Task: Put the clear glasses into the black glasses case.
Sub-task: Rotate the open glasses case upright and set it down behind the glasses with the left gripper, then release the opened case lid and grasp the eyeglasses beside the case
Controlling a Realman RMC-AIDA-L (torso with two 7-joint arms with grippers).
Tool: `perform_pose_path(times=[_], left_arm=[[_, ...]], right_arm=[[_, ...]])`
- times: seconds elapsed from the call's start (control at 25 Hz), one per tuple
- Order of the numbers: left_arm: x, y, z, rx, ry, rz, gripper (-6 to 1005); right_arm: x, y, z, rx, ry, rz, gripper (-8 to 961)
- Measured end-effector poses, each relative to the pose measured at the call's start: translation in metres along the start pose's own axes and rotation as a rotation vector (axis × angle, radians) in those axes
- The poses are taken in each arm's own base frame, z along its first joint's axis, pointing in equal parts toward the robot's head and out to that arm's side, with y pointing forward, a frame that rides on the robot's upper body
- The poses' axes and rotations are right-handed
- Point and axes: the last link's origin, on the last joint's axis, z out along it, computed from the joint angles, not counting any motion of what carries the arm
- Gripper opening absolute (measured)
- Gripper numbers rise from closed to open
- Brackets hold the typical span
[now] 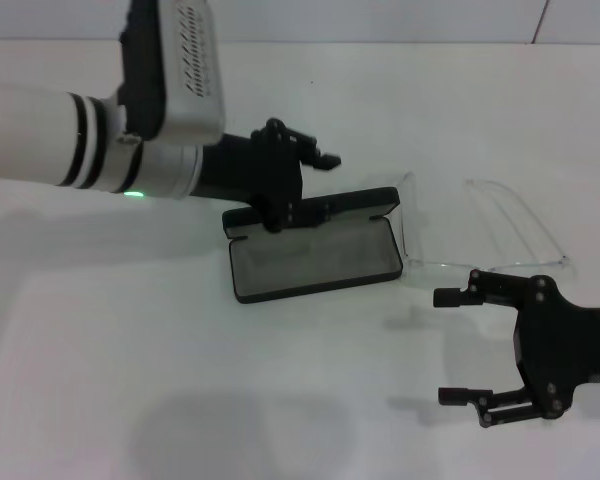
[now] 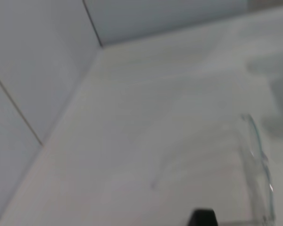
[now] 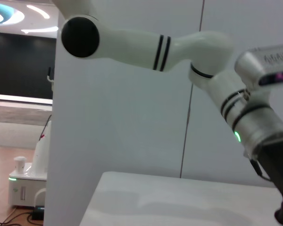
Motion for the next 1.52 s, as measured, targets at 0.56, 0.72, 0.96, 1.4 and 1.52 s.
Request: perform_pose_path(times=[0.56, 0.72, 0.96, 1.4, 1.52], left_arm=[[-0.031, 0.053, -0.067, 0.312, 0.686, -0.268, 588], [-0.049, 0.07, -0.071, 0.35, 0.746, -0.363, 594], [-0.058, 0.079, -0.071, 0.366, 0.765, -0.399, 611], [-0.058, 0.075, -0.064, 0.375, 0.781, -0.423, 743], [-0.057, 0.073, -0.061, 0.37, 0.779, -0.421, 742]], right_arm=[[-0.055, -0.071, -0.033, 0.071, 0.333, 0.053, 826], [-0.079, -0.093, -0.025, 0.025, 0.631, 0.014, 826], [-0.084, -0.101, 0.008, -0.068, 0.93, -0.062, 825], [-0.062, -0.105, 0.041, -0.129, 1.059, -0.102, 786], [-0.055, -0.106, 0.047, -0.127, 1.065, -0.109, 752]])
